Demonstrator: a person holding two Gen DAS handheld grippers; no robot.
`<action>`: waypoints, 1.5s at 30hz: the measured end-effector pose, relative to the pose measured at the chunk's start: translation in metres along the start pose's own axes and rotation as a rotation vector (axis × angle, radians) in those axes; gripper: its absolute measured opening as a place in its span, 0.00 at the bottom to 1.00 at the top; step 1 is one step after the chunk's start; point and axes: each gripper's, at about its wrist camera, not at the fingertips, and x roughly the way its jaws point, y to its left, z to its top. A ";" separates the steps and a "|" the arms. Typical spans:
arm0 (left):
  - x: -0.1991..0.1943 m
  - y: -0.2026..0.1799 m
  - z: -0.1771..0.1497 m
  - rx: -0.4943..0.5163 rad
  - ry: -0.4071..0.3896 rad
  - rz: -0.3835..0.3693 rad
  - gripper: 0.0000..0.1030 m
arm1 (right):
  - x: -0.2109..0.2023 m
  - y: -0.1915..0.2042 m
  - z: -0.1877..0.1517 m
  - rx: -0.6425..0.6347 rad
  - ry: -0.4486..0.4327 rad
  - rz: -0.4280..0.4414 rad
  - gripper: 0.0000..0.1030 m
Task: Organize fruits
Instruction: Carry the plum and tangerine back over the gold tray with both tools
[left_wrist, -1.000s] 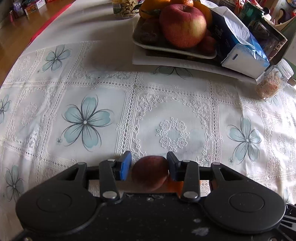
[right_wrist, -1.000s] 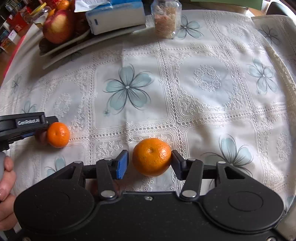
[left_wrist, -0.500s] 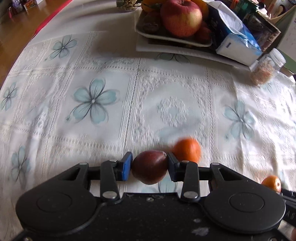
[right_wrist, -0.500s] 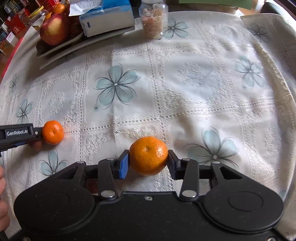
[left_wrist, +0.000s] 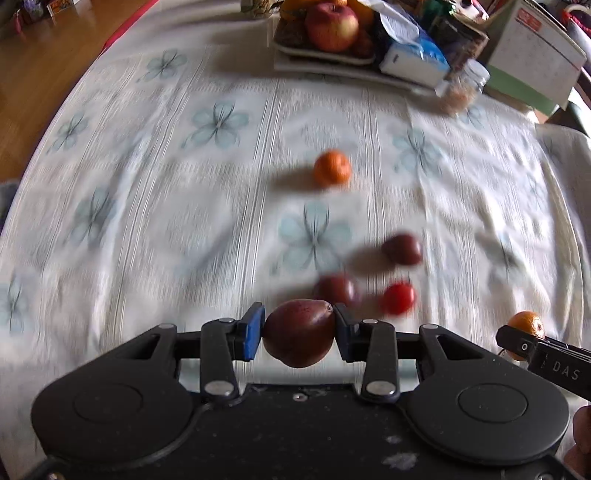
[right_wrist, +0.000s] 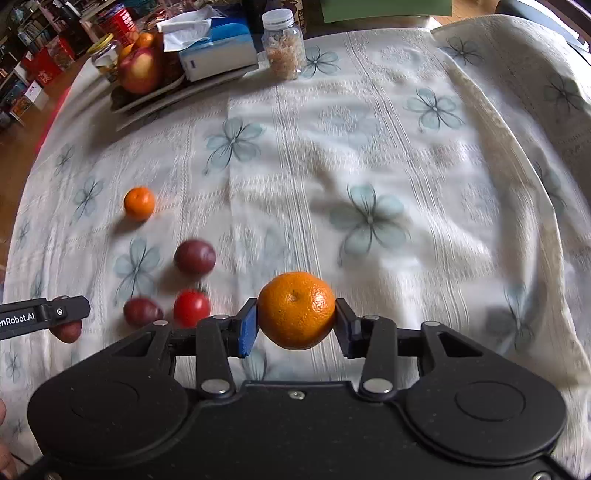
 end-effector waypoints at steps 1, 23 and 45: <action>-0.004 0.001 -0.011 0.000 0.004 -0.002 0.39 | -0.004 -0.001 -0.009 -0.001 0.001 0.005 0.49; -0.024 0.013 -0.147 -0.009 0.061 0.014 0.39 | -0.049 -0.020 -0.144 0.028 0.030 0.006 0.49; -0.024 0.014 -0.138 -0.026 0.028 -0.029 0.36 | -0.046 -0.003 -0.130 -0.008 0.009 0.006 0.51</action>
